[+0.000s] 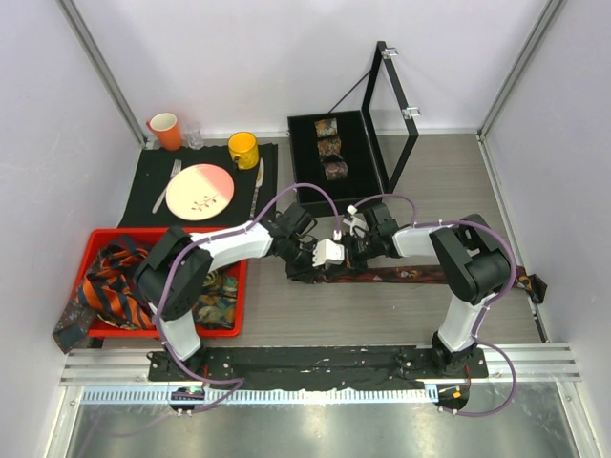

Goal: Roll the ties
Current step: Roll the tie at the center of the board.

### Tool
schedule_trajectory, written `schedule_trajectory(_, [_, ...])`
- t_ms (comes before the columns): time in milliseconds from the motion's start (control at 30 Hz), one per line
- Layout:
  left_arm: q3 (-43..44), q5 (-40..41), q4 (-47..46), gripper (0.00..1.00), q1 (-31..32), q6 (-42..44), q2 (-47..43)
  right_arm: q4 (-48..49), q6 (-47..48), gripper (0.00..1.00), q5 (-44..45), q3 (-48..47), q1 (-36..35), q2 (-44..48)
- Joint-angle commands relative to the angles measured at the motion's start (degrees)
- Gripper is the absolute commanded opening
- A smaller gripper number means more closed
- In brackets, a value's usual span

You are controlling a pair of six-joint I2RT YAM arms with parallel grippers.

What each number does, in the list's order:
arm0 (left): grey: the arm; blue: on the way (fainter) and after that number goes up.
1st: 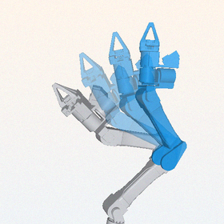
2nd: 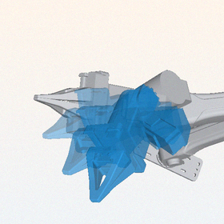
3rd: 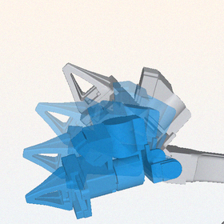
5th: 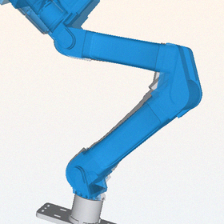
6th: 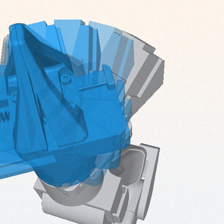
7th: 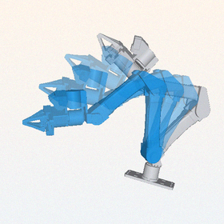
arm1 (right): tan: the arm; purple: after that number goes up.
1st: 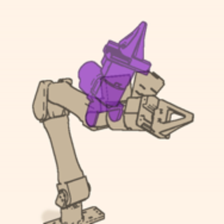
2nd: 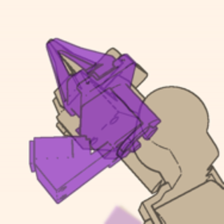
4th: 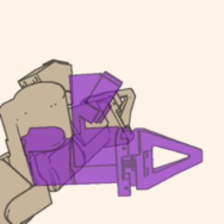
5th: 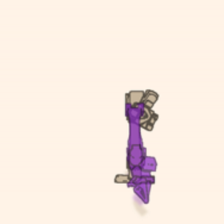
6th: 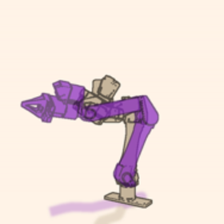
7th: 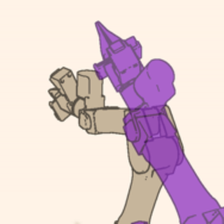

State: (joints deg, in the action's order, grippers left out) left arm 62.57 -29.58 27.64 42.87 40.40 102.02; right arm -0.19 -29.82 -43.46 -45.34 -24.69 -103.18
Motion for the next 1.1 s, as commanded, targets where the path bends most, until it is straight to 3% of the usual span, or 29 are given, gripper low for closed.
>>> schedule_trajectory(0, [1.77, -2.50, -4.08, 0.32, 1.25, -3.21, -1.82, -1.40, 2.49, 0.01, 5.93, -0.36, 0.34, -1.76])
schedule_trajectory(400, [5.37, -2.41, -8.21, 0.30, 3.18, -7.80, 1.43, -0.78, 1.96, 0.01, 5.76, -0.19, 0.43, -2.21])
schedule_trajectory(1067, [4.06, 1.19, -6.55, 0.42, 4.33, -5.86, 3.99, -0.17, 1.00, 0.01, 5.58, 1.13, 0.78, -1.42])
